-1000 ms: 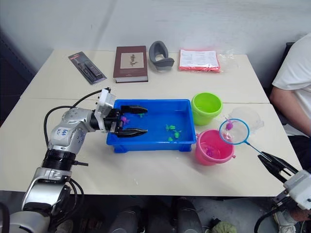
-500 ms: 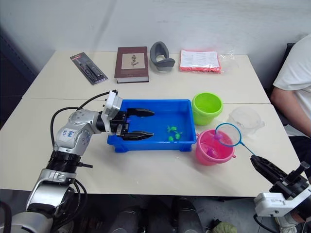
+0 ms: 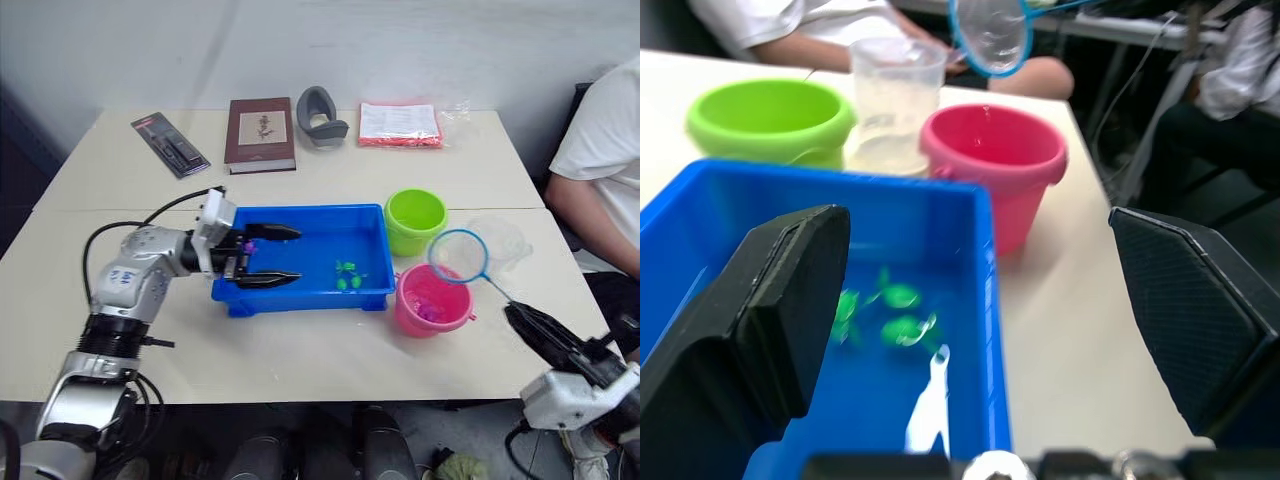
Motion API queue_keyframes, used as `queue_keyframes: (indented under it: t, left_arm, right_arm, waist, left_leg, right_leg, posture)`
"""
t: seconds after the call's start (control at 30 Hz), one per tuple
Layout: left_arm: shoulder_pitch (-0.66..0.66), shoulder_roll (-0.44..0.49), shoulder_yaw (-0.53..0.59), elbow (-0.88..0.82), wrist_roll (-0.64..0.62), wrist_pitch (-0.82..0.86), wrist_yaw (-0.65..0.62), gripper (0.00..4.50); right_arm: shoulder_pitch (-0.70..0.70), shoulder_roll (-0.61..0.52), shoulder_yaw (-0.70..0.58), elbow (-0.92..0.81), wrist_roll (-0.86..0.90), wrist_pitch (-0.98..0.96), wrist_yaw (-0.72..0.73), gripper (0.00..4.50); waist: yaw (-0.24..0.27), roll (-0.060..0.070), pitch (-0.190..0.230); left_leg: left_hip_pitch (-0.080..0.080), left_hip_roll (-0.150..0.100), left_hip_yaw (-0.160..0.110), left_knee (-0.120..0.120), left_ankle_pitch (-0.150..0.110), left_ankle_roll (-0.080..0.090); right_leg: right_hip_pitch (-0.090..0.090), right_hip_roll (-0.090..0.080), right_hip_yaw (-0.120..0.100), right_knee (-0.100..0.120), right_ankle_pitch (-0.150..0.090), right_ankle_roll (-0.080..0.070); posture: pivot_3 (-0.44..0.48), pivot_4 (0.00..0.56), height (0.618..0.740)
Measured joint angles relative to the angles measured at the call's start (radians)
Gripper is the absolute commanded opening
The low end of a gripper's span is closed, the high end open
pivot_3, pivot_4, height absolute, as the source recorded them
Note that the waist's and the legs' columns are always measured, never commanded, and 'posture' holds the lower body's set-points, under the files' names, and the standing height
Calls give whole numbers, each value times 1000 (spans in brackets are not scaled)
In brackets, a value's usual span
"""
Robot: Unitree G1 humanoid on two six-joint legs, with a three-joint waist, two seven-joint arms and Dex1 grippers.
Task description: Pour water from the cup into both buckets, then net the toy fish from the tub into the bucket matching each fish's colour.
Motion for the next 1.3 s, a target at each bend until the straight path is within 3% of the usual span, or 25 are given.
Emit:
queue_keyframes:
  t: [0.13,0.23,0.37,0.6,0.8,0.97,1.3]
  left_arm:
    - [49,98,62,15,0,-1,2,4459]
    - [84,143,98,9,0,-2,12,4459]
    - [166,215,163,-21,2,-5,47,4459]
    - [319,359,272,-196,-24,135,115,4459]
    - [378,414,315,-233,-34,195,144,4459]
    - [380,418,318,-232,-33,216,182,4459]
    - [394,443,329,-217,-26,246,236,4459]
  right_arm:
    - [-143,-121,90,-156,389,409,33,0]
    - [-295,-202,178,-216,513,605,64,0]
    - [-603,-187,407,-206,560,871,58,0]
    - [-1010,-51,764,-18,463,1136,173,0]
    - [-1229,79,996,246,181,1116,240,0]
    - [-1317,192,1066,342,78,1126,280,0]
    - [-1428,466,1114,571,-88,1129,229,0]
  waist:
    - [0,0,0]
    - [9,-1,0]
    - [8,-1,0]
    - [2,-1,0]
    - [2,-1,0]
    - [1,-1,0]
    - [-25,-1,0]
  left_leg:
    - [2,1,0,0,-1,0]
    - [1,3,-2,0,-2,-1]
    - [-1,4,-2,1,-2,-3]
    - [-6,5,-2,1,-3,-4]
    - [-9,5,-3,1,-3,-4]
    - [-19,5,-1,2,-2,-5]
    - [-20,5,-1,2,-2,-6]
  right_leg:
    - [0,0,0,3,-1,-2]
    - [0,1,-3,2,-2,-4]
    - [-2,0,-6,2,-3,-5]
    - [-6,0,-9,2,-4,-7]
    - [-8,0,-10,2,-4,-8]
    - [-20,0,-10,8,-4,-8]
    - [-22,1,-10,8,-4,-8]
  posture:
    - [0,150,740]
    - [0,150,740]
    - [0,150,740]
    - [0,150,740]
    - [0,150,740]
    - [0,150,740]
    - [0,150,740]
